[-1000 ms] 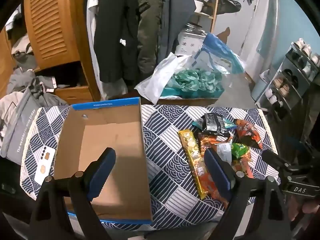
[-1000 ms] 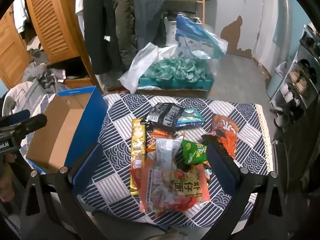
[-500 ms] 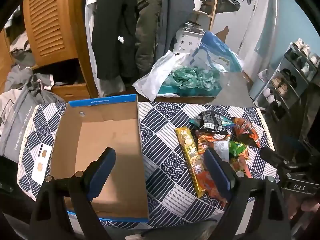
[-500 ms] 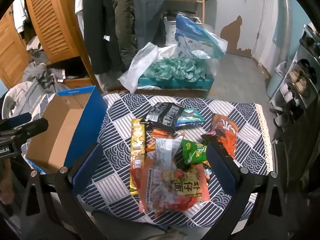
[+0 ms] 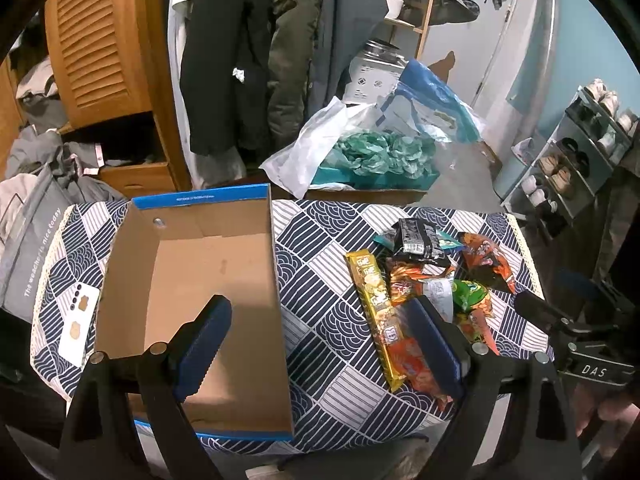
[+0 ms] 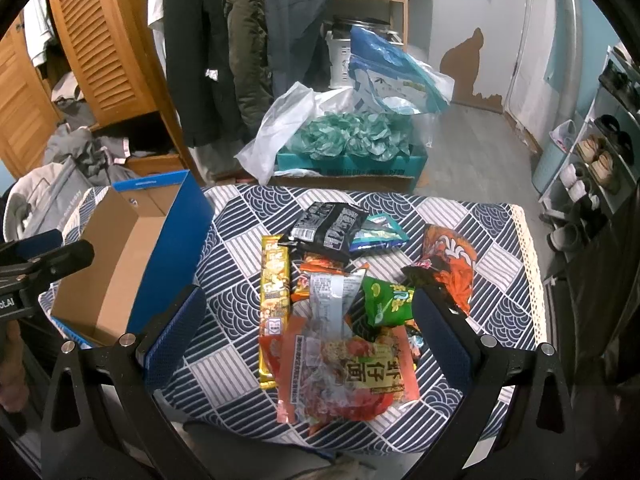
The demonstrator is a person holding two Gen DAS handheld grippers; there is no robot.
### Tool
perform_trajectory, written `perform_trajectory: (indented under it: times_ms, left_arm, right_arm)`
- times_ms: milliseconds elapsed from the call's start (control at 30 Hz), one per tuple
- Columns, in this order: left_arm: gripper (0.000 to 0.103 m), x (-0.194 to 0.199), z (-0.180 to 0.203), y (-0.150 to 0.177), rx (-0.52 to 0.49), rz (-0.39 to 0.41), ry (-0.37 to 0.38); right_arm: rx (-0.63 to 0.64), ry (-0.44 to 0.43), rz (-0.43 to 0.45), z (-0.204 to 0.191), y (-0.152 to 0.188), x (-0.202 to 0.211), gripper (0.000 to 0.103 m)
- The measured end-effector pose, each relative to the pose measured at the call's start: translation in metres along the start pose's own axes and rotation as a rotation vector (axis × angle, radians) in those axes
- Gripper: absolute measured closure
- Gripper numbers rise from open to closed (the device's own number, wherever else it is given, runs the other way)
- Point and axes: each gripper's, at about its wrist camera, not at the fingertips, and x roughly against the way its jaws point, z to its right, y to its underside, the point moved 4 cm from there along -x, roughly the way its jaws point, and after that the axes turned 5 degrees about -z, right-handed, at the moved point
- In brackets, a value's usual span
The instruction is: Organize snacks
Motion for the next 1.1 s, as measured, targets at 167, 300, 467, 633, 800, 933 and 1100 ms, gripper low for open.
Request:
perform_trajectory:
  times_ms: [167,300,467,633,800,933,1100]
  left_arm:
    - [0.012,0.0003,-0.0006,0.0003,0.001,-0.011,0.007]
    - [0.012,0.0004,-0.0007,0.0002,0.001,-0.011,0.008]
    - [0.012,0.0005,-0.0003,0.0,0.001,-0.01,0.006]
    - [0.012,0.0006,-0.0007,-0.0005,-0.001,-0.012,0.007]
    - [0.012,0.0005,0.0005,0.0002,-0.001,-0.015,0.007]
    - [0.012,0.0006,0.0004,0.0009,-0.001,-0.016,0.007]
    - [0.012,-0.0001,0.0007,0.0015,-0.001,-0.019,0.005]
  right_arm:
    - [0.0,0.0,-0.001,0.0002,0.0,-0.0001,0.002]
    - [0.0,0.0,-0.001,0.0,0.0001,-0.0002,0.002]
    - [-0.001,-0.001,-0.001,0.0,-0.0004,-0.0001,0.002]
    - [-0.003,-0.002,-0.003,-0.0002,-0.0007,-0.0003,0.002]
    - [-0.002,-0.003,-0.002,0.0007,0.0,-0.0002,0.002]
    - [-0.003,-0.004,-0.004,0.0007,-0.0003,-0.0003,0.002]
    - [-0.003,-0.004,-0.004,0.0006,-0.0003,-0.0003,0.002]
